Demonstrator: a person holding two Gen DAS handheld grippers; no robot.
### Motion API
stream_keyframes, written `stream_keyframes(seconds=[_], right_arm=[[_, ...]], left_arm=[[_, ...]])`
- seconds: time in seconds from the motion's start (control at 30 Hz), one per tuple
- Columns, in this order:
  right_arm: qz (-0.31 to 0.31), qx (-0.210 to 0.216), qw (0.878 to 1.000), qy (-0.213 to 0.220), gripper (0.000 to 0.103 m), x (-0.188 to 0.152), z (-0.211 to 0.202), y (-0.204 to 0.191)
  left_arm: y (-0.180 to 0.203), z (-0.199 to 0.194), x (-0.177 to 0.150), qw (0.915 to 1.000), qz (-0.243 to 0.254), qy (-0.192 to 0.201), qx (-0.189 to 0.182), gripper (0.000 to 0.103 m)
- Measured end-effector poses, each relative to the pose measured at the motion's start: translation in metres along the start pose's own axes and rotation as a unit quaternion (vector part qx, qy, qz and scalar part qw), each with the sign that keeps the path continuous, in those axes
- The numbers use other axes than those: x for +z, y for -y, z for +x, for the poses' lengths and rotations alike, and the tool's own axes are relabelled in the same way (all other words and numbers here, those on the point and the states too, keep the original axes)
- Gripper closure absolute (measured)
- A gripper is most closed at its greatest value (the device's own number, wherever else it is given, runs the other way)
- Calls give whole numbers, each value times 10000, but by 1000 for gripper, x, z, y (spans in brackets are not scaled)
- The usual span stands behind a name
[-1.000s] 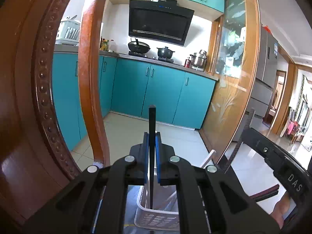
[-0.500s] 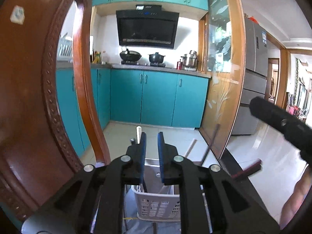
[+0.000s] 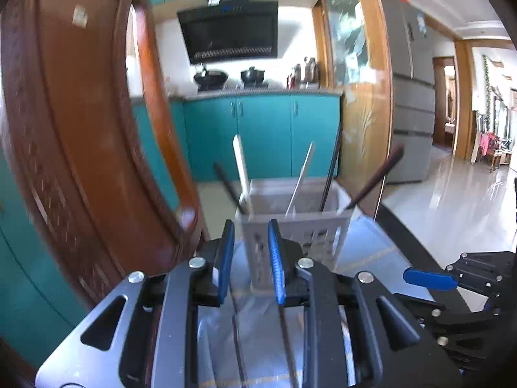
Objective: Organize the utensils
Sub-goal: 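Lower the right tool and grasp a red-brown chopstick while the left tool lowers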
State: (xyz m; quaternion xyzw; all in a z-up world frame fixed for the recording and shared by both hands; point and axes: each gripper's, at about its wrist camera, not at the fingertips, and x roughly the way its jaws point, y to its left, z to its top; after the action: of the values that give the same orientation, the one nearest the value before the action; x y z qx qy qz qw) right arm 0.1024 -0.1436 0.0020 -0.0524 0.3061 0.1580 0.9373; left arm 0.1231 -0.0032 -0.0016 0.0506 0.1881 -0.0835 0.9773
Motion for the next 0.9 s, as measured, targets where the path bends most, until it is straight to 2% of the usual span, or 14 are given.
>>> stream_keyframes(seconds=[0.07,0.17,0.43,0.53,0.63,0.8,0.87,0.9], right_arm=[[52,-126,9986,-510,72,-11,19,2],[174,-224,9945,-1011,72,-25,41,8],[387,-255,9823,-1816,72,-45,79,4],[435,-142,9820,-1835,76,-46,83,5],[570,139,9795,-1928,93,-46,84,3],[683,218,9784,-1941,93,-48,79,2],[833,289,9770,-1941,103,-48,76,6],[988,357,9759,-1912,103,-48,73,10]], left_arm=[[-2,3,-7,9998,-65,-206,-30,79],[-5,6,-16,9990,-154,-421,-71,72],[-5,18,-22,9973,-208,-692,-103,62],[-5,19,-24,9971,-181,-741,-73,61],[-6,20,-25,9966,-203,-800,-41,60],[-8,26,-28,9952,-231,-954,0,59],[-9,28,-31,9945,-259,-1012,2,59],[-9,29,-32,9942,-272,-1041,-4,59]])
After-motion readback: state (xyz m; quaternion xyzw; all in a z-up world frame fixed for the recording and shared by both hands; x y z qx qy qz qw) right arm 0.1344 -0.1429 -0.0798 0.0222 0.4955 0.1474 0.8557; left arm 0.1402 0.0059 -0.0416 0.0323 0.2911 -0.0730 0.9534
